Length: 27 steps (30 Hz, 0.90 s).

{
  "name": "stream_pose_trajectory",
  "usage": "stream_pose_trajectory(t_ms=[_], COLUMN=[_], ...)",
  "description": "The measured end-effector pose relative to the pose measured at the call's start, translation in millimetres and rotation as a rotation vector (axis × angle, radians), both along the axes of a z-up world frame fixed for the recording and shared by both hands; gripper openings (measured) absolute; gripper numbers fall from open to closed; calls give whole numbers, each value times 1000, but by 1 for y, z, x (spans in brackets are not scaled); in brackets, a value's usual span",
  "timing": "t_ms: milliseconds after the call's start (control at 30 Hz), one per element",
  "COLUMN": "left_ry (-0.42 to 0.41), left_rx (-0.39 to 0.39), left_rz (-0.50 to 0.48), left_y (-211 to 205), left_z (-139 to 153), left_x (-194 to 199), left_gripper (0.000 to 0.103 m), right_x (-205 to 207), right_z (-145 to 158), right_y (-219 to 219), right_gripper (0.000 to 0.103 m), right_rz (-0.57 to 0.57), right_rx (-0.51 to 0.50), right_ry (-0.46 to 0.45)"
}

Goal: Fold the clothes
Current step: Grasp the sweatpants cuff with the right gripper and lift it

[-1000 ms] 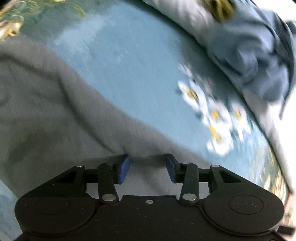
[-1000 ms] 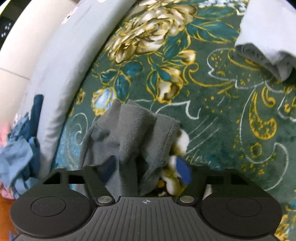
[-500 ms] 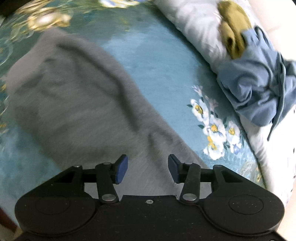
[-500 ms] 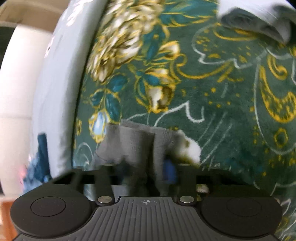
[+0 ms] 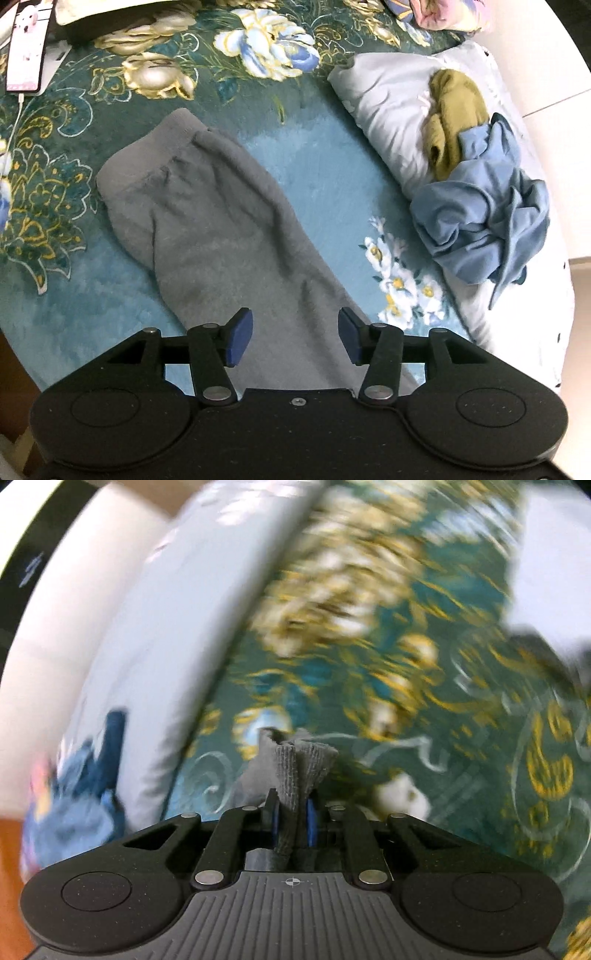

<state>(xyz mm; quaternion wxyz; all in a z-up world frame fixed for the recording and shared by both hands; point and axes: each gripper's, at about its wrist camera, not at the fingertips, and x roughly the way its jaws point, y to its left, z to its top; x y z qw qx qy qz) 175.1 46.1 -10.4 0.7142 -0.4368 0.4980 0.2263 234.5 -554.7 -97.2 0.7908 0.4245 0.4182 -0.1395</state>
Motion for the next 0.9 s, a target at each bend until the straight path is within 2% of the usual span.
stream_pose_trajectory(t_ms=[200,367,533,633,900], left_ry=[-22,-27,-21,-10,30], left_rx=[-18,-37,-58,-72,-86], left_rz=[2,14,29,37,-13], left_y=[3,21,56,81,140], left_z=[8,7,3,-1,-17], left_x=[-15,-30,-46,-56,-69], left_gripper=[52,53,54,54,55], right_x=[19,24,16,6,-20], right_z=[53,74,71,57,17], right_y=[67,146,233,286,414], right_gripper=[12,12,12,12,12], right_rz=[290,504,709,803,979], right_rx=[-252,-409,-510,-549,-701], right_ry=[-96,-148,-159,-146,-60])
